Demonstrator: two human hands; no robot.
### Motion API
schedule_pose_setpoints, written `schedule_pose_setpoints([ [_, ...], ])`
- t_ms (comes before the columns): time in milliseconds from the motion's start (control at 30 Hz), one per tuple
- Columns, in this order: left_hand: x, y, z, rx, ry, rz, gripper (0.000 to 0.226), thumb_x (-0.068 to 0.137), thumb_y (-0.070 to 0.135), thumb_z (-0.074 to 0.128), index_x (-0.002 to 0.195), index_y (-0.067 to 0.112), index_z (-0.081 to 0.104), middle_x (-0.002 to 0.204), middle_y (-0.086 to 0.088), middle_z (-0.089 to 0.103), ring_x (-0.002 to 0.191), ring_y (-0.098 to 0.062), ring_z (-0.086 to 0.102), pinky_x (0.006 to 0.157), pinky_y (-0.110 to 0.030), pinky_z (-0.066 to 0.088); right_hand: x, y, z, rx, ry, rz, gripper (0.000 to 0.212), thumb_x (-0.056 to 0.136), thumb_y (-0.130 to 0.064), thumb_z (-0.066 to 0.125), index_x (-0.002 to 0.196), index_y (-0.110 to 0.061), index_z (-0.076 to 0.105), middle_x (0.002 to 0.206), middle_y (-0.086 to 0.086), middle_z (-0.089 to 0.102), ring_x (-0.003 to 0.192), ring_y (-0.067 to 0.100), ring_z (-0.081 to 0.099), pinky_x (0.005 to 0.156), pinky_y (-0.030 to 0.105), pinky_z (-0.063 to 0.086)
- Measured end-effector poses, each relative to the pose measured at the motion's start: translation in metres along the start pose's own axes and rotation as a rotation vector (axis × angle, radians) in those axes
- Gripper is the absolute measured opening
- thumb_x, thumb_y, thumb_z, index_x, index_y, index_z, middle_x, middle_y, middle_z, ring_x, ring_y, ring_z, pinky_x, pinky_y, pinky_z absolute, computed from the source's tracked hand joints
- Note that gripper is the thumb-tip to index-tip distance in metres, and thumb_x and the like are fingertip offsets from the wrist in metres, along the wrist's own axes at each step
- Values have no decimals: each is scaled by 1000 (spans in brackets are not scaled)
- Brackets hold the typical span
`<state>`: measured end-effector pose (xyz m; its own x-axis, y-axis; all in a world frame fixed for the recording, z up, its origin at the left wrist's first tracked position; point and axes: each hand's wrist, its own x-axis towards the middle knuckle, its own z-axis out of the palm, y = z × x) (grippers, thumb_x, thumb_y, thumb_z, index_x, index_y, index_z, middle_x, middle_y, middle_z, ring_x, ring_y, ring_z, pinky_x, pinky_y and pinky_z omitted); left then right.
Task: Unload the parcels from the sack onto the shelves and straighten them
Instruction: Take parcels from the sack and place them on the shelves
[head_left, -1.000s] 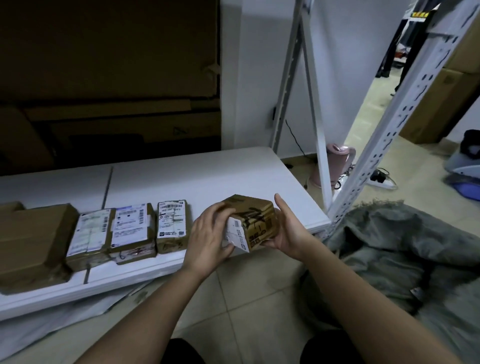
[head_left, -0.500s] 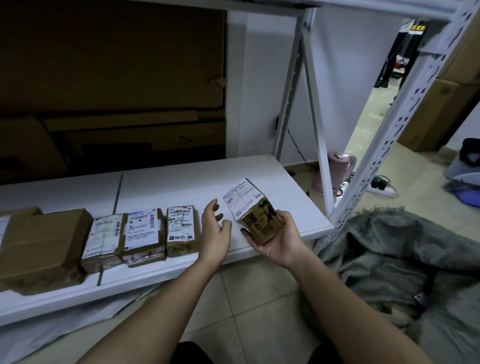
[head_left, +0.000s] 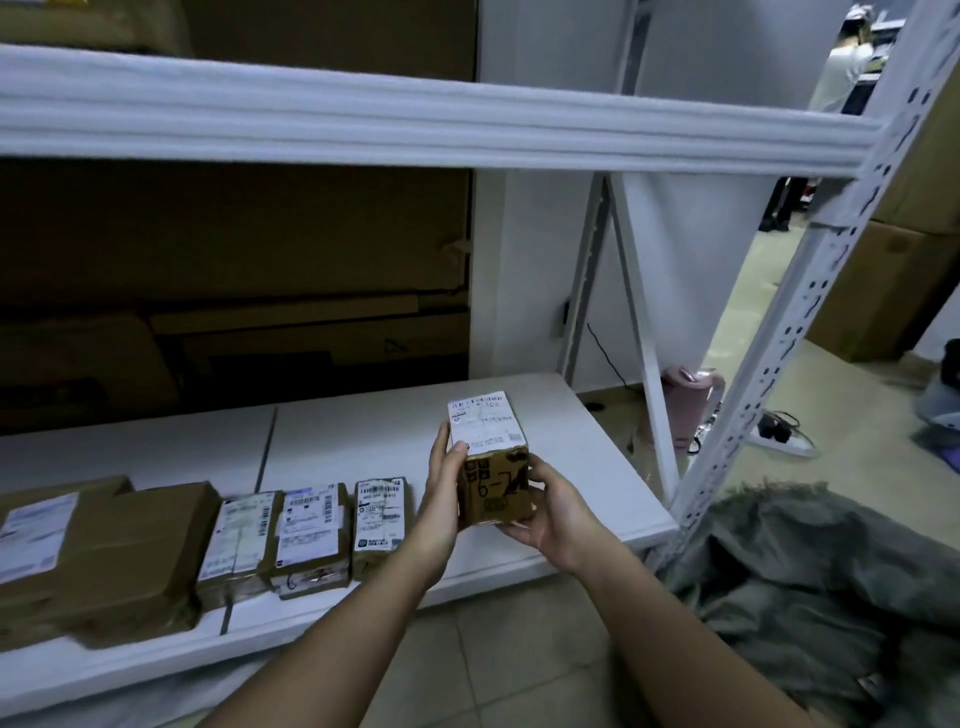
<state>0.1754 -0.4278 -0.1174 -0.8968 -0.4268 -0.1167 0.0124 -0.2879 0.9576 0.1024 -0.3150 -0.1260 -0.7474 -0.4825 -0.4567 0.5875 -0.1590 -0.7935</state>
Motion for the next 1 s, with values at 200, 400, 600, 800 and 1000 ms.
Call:
schedule_pose_setpoints([
  [200,-28,69,24,77,51,-167,37,99,46,37,135,52,35,109,20,55,105,-14,57,80,-37,56,-48,-69,20,-240,-38,173,51,85,-66,49,114,-27,66,113,10,67,100,28,67,71,39,58],
  [400,-71,165,41,102,14,-413,28,94,55,40,113,44,57,113,5,64,105,-22,61,80,-37,56,-117,-141,55,-336,-4,393,75,69,-76,60,112,-17,68,112,10,68,99,26,66,73,37,58],
  [600,-126,261,50,102,5,-632,38,89,61,44,110,33,58,114,-3,62,98,-26,65,72,-32,53,-200,-198,102,-372,24,538,72,70,-71,62,115,-14,63,113,12,66,99,26,65,66,31,53],
  [800,-174,358,41,79,-1,-708,44,87,63,47,106,25,62,114,-4,61,94,-30,68,77,-39,58,-270,-248,159,-397,-25,601,73,71,-69,62,117,-12,62,112,15,68,97,28,66,69,30,53],
  [1000,-203,428,15,93,-30,-659,50,87,59,50,112,17,60,115,-13,60,90,-28,68,69,-35,56,-307,-279,212,-464,-169,564,79,65,-69,64,120,-12,59,118,16,65,102,31,67,70,35,57],
])
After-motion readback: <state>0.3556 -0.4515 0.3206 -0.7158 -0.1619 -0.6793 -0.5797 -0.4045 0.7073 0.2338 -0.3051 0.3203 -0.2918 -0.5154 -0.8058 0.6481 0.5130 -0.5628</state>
